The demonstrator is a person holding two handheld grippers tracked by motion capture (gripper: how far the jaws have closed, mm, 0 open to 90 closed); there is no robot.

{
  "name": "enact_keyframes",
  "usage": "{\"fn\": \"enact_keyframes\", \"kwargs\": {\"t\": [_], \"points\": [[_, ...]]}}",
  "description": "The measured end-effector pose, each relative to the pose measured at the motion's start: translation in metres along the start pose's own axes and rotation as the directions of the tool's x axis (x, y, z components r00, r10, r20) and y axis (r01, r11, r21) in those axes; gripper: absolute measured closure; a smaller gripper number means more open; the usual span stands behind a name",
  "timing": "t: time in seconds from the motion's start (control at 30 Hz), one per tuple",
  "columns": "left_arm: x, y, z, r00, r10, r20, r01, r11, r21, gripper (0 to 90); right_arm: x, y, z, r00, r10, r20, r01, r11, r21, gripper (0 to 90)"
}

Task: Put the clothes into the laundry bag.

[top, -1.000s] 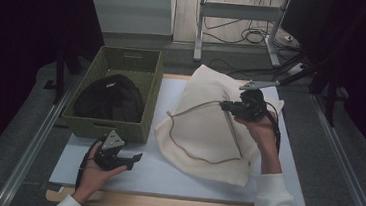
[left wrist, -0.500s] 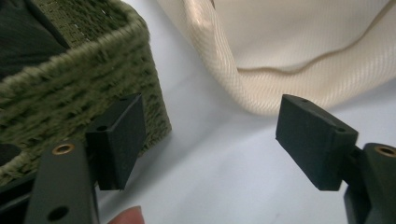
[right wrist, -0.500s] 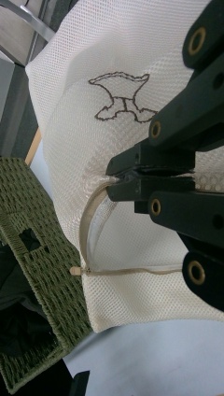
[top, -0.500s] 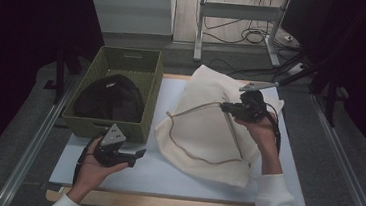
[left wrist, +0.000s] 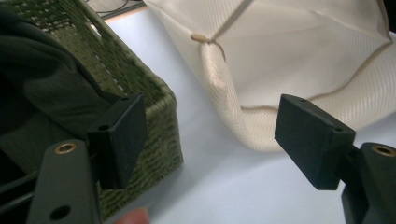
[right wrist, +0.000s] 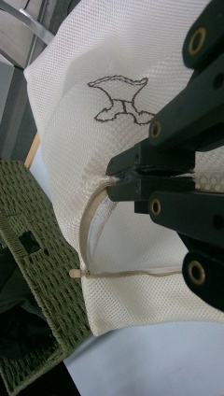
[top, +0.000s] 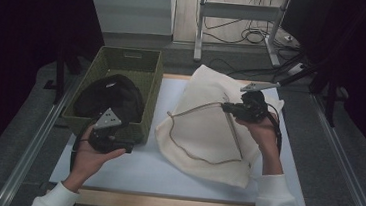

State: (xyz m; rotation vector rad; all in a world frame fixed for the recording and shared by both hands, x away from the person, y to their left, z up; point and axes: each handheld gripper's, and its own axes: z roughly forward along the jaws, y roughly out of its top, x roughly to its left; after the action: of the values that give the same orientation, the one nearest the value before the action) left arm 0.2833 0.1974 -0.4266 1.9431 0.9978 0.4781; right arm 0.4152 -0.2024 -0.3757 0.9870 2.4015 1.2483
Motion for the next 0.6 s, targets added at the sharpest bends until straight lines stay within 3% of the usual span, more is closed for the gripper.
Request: {"fn": "enact_keyframes", "kwargs": {"t": [0.27,0.6], "points": [[0.012,0.013,-0.006,0.9990,-0.030,-0.033,0.030,0.9995,-0.010,25.0,0.000,-0.001,-0.001,1.0000,-0.001,0.002,0.001,1.000,0.000,87.3],[0.036,0.030,0.003,0.9935,-0.074,-0.087,0.075,0.9972,0.008,24.4,0.000,-0.001,-0.001,1.0000,-0.002,0.002,0.002,1.000,-0.001,87.4]]}}
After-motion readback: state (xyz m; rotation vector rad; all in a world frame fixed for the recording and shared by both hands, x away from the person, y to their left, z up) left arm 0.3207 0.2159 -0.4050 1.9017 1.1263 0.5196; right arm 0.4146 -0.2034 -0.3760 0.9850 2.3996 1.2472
